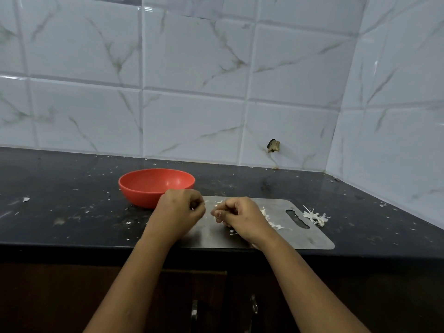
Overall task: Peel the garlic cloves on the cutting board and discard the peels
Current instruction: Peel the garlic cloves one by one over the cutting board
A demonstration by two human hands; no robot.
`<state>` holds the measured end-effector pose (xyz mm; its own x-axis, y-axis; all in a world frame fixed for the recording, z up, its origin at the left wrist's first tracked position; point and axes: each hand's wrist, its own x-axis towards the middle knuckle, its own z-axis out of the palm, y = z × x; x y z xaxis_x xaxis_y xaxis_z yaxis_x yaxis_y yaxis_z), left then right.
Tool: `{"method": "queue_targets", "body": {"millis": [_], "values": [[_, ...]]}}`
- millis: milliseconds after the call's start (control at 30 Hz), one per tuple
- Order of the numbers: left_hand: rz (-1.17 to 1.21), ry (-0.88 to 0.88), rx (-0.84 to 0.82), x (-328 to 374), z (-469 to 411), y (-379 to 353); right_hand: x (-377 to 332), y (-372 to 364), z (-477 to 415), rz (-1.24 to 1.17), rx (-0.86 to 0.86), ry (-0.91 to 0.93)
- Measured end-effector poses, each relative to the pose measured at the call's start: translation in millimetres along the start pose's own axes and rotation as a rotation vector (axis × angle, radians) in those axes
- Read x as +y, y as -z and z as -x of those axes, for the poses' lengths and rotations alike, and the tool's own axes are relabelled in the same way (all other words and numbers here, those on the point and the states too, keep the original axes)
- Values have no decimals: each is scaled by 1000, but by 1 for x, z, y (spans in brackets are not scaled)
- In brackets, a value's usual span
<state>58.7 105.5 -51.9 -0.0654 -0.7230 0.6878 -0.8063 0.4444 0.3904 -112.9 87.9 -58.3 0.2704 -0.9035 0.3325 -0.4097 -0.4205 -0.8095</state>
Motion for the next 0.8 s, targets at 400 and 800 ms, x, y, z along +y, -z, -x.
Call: {"method": "queue_targets", "body": {"millis": [400,800], "values": [[-7,102,-132,12,4,-16,0,0,2,-268,96,-6],[149,110,-73,18,6,-21,6,-3,-3,31,155,58]]}}
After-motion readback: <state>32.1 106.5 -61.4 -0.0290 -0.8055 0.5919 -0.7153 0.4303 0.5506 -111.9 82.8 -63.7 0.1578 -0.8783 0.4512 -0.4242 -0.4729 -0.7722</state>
